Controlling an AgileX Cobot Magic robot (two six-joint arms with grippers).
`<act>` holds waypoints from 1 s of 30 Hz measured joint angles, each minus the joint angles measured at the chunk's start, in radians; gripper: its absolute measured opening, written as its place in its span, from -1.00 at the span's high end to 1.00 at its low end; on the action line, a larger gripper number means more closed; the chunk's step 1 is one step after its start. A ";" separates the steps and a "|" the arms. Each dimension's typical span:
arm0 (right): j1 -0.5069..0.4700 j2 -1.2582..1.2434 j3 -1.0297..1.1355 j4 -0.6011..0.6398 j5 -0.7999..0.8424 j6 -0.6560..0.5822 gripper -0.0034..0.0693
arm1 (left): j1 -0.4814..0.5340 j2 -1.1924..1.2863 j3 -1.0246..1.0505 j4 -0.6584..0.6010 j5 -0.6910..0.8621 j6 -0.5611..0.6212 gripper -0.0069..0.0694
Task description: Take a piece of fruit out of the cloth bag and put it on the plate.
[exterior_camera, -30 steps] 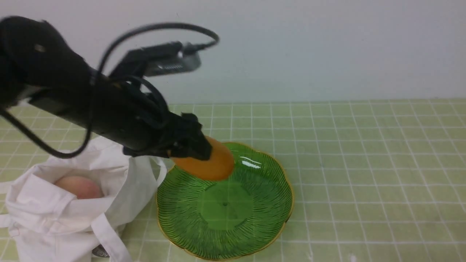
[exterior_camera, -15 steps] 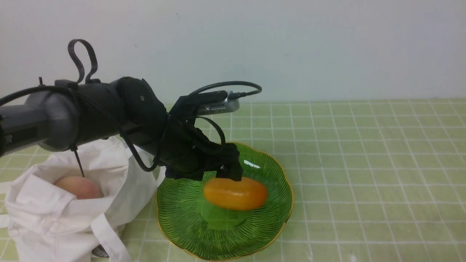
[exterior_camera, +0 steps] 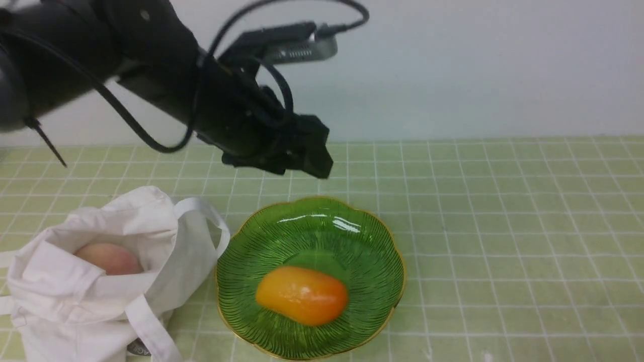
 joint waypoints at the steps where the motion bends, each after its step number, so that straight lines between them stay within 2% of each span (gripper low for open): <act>1: 0.000 0.000 0.000 0.000 0.000 0.000 0.95 | 0.005 -0.040 -0.038 0.054 0.075 0.000 0.07; 2: 0.000 0.000 0.000 0.000 0.000 0.000 0.95 | 0.005 -0.045 -0.041 0.060 0.091 0.000 0.10; 4: 0.000 0.000 0.000 0.000 0.000 0.000 0.95 | 0.008 -0.092 -0.056 0.125 0.169 0.000 0.48; 5: 0.000 0.000 0.000 0.000 0.000 0.000 0.95 | 0.010 -0.108 -0.056 0.147 0.201 0.000 0.60; 8: 0.000 0.000 0.000 0.000 0.000 0.000 0.95 | 0.011 -0.179 -0.033 0.203 0.235 0.000 0.81; 11: 0.000 0.000 0.000 0.000 0.000 0.000 0.95 | 0.012 -0.234 0.008 0.208 0.237 0.000 0.83; 15: 0.000 0.000 0.000 0.000 0.000 0.000 0.95 | 0.012 -0.352 0.148 0.192 0.238 0.000 0.84; 17: 0.000 0.000 0.000 0.000 0.000 0.000 0.95 | 0.012 -0.448 0.282 0.191 0.231 0.000 0.84; 23: 0.000 0.000 0.000 0.000 0.000 0.000 0.95 | 0.012 -0.712 0.627 0.149 0.001 0.006 0.84; 24: 0.000 0.000 0.000 0.000 0.000 0.000 0.95 | 0.012 -0.812 0.737 0.124 -0.117 0.010 0.84; 25: 0.000 0.000 0.000 0.000 0.000 0.000 0.95 | 0.012 -0.837 0.751 0.116 -0.133 0.010 0.84; 26: 0.000 0.000 0.000 0.000 0.000 0.000 0.95 | 0.012 -0.926 0.856 0.096 -0.257 0.010 0.84; 28: 0.000 0.000 0.000 0.000 0.000 0.000 0.95 | 0.012 -1.049 0.972 0.087 -0.401 0.011 0.84; 30: 0.000 0.000 0.000 0.000 0.000 0.000 0.95 | 0.012 -1.128 1.030 0.083 -0.470 0.011 0.84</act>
